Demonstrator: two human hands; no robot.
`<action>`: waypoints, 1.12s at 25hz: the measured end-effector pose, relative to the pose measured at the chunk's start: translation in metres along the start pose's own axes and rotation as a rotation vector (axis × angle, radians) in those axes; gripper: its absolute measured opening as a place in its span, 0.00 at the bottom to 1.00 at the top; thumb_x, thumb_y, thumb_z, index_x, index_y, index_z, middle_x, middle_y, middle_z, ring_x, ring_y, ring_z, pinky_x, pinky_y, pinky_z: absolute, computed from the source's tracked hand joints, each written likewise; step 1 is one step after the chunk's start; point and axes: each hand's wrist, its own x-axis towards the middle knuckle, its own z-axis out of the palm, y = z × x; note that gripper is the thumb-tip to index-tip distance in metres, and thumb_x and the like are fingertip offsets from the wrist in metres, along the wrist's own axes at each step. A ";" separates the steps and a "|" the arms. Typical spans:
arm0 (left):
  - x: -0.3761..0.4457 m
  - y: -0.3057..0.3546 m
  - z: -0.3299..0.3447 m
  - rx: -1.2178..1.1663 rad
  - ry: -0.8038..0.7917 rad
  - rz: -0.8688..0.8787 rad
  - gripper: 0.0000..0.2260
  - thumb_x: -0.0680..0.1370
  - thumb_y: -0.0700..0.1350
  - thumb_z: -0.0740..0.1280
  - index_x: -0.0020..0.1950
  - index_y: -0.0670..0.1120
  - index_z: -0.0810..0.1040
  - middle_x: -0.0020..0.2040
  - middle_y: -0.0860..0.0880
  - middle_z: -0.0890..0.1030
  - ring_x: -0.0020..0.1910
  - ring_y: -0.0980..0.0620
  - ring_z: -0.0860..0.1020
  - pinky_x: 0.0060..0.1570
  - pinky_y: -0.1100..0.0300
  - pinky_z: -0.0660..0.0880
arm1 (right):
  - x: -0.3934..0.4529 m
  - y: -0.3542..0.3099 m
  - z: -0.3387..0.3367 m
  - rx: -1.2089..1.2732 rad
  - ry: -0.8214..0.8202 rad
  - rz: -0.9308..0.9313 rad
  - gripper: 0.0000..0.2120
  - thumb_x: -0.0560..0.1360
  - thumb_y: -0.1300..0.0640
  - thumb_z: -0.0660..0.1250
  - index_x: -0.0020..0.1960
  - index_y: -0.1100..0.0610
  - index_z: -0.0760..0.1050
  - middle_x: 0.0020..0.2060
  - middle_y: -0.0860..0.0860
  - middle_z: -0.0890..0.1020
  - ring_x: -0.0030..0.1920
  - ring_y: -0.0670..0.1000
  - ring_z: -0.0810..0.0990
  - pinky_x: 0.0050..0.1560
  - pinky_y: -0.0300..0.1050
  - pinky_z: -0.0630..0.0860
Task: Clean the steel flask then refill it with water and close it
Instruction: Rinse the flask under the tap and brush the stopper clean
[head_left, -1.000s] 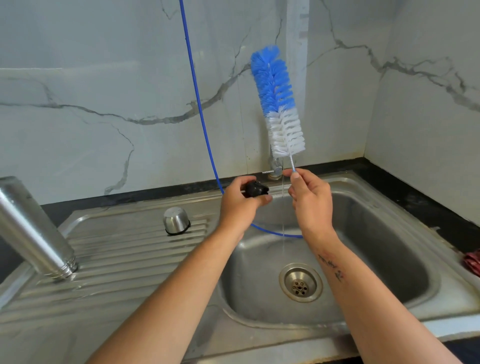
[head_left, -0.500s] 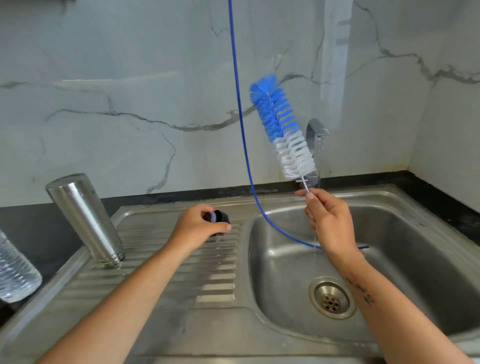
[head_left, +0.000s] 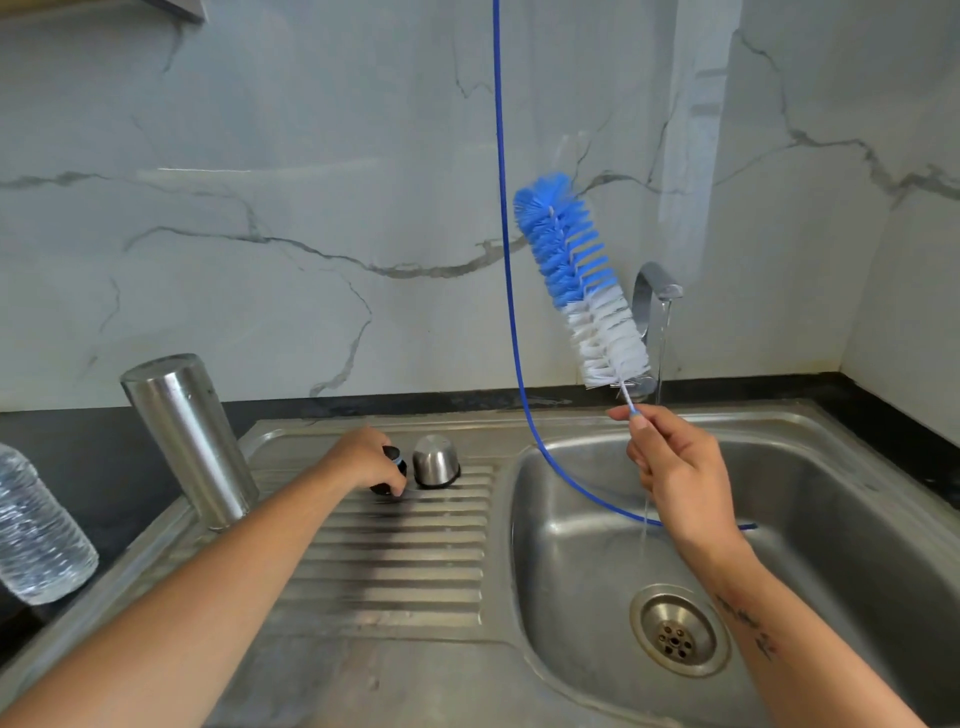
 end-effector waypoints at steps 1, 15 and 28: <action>0.002 -0.001 0.000 -0.002 -0.006 -0.004 0.12 0.65 0.42 0.81 0.40 0.46 0.79 0.39 0.48 0.80 0.39 0.51 0.78 0.33 0.61 0.70 | -0.001 -0.002 0.000 0.012 -0.013 0.003 0.12 0.85 0.57 0.62 0.52 0.51 0.84 0.28 0.48 0.66 0.29 0.47 0.60 0.29 0.38 0.58; -0.013 -0.053 0.044 -0.655 0.328 -0.023 0.17 0.68 0.47 0.83 0.49 0.46 0.79 0.44 0.48 0.83 0.47 0.47 0.82 0.49 0.55 0.75 | 0.007 -0.009 0.080 -0.320 -0.406 -0.057 0.03 0.80 0.60 0.70 0.47 0.56 0.81 0.31 0.51 0.83 0.27 0.42 0.76 0.33 0.37 0.73; -0.005 -0.060 0.044 -0.585 0.372 -0.009 0.11 0.69 0.50 0.80 0.47 0.49 0.83 0.41 0.54 0.83 0.42 0.56 0.81 0.45 0.56 0.79 | 0.162 0.051 0.278 -0.999 -0.733 -0.132 0.10 0.82 0.54 0.68 0.54 0.60 0.81 0.51 0.57 0.84 0.51 0.55 0.80 0.50 0.47 0.76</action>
